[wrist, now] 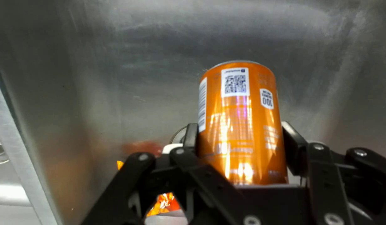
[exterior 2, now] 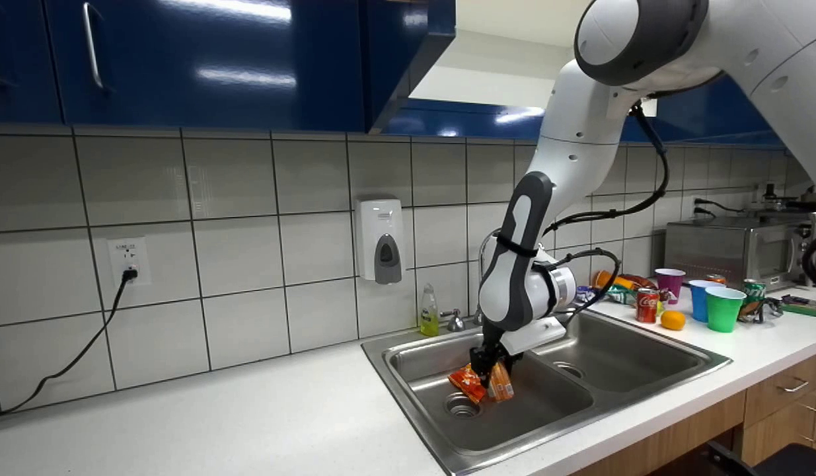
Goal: Remove the can from the top cabinet
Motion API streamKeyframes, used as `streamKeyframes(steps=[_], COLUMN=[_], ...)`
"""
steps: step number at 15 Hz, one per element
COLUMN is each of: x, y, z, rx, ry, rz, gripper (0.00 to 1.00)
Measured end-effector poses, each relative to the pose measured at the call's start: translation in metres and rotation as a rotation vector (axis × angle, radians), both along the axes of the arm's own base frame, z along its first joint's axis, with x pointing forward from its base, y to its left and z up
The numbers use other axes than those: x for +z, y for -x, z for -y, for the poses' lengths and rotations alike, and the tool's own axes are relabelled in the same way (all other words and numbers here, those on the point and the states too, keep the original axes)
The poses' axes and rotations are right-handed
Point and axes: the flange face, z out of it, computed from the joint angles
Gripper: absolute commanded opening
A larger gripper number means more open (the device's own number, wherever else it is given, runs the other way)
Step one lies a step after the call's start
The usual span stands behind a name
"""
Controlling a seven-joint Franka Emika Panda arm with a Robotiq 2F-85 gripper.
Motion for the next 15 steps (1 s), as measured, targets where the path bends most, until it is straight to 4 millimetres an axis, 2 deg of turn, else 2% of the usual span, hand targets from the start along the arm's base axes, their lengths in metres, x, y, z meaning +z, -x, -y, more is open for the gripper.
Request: streamKeyframes(steps=[15], x=[-0.046], y=[0.012], z=[-0.007], rx=[0.038], ry=[0.012], rz=[0.092], gripper=[0.39])
